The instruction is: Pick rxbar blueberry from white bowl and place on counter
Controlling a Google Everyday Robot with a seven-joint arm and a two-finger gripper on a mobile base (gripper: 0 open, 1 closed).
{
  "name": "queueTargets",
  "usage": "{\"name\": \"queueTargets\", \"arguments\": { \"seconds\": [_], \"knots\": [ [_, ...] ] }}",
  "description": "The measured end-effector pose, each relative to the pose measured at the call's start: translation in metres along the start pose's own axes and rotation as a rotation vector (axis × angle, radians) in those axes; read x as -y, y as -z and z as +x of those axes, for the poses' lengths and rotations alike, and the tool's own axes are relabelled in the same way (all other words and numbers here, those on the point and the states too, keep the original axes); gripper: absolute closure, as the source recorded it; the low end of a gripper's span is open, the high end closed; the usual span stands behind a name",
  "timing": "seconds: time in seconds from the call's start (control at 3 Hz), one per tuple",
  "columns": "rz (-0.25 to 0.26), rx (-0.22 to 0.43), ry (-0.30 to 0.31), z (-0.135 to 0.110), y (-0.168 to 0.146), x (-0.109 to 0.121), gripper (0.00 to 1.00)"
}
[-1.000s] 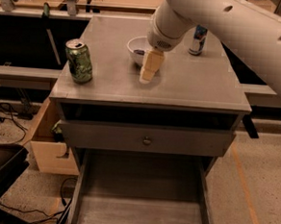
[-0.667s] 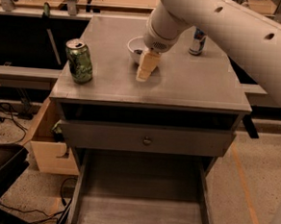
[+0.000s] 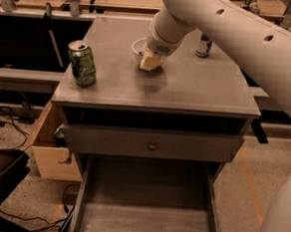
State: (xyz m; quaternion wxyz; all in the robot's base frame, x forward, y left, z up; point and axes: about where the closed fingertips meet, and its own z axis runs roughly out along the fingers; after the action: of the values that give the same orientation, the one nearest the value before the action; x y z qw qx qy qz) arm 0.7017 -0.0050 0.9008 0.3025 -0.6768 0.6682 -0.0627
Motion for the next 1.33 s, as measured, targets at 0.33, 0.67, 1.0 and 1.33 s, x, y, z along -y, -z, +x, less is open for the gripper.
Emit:
{"name": "queueTargets", "arguments": {
  "seconds": [0.33,0.67,1.0,1.33],
  "knots": [
    [-0.003,-0.001,0.007,0.0000,-0.0033,0.0017,0.79],
    [0.002,-0.004,0.018,0.0003,-0.0035,0.0055,0.62],
    [0.005,-0.008,0.024,0.0018,-0.0019,0.0097,0.29],
    [0.005,-0.009,0.026,0.0023,-0.0016,0.0115,0.08]
  ]
}}
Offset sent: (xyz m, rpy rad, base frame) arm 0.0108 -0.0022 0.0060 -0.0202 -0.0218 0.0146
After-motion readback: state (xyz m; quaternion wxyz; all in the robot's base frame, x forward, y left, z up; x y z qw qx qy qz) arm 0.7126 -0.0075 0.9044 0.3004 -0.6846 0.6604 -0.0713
